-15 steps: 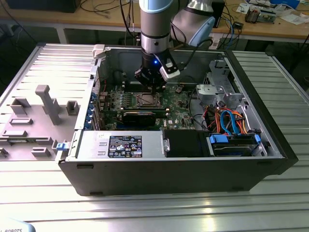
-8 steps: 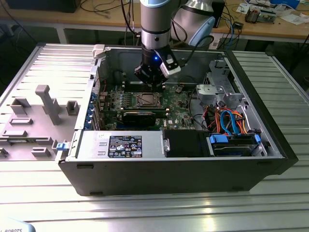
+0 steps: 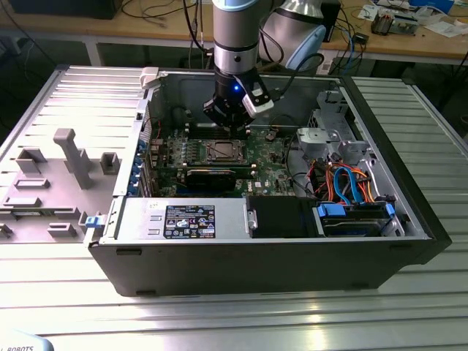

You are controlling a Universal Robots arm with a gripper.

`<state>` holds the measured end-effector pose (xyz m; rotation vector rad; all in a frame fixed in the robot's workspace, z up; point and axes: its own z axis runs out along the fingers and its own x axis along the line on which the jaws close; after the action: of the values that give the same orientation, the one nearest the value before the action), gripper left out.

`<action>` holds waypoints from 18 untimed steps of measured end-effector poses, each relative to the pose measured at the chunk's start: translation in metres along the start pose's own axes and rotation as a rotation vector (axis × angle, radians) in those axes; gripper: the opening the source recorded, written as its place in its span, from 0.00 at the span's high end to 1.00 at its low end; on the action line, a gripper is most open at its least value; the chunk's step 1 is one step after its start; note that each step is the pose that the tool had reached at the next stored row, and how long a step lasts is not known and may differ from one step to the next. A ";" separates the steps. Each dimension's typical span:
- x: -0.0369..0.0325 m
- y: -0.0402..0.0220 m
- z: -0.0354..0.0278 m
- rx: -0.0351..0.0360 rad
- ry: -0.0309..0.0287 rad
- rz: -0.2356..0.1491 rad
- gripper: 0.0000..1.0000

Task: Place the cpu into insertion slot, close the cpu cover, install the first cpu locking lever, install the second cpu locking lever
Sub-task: 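Install the second cpu locking lever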

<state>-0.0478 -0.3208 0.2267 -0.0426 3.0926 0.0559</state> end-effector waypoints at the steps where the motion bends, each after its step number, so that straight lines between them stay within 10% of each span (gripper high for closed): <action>1: 0.0000 -0.0003 -0.0001 0.0001 0.0001 0.000 0.89; 18: 0.0002 -0.0066 -0.0003 0.0001 0.0000 0.000 0.89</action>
<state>-0.0478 -0.3274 0.2267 -0.0424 3.0926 0.0558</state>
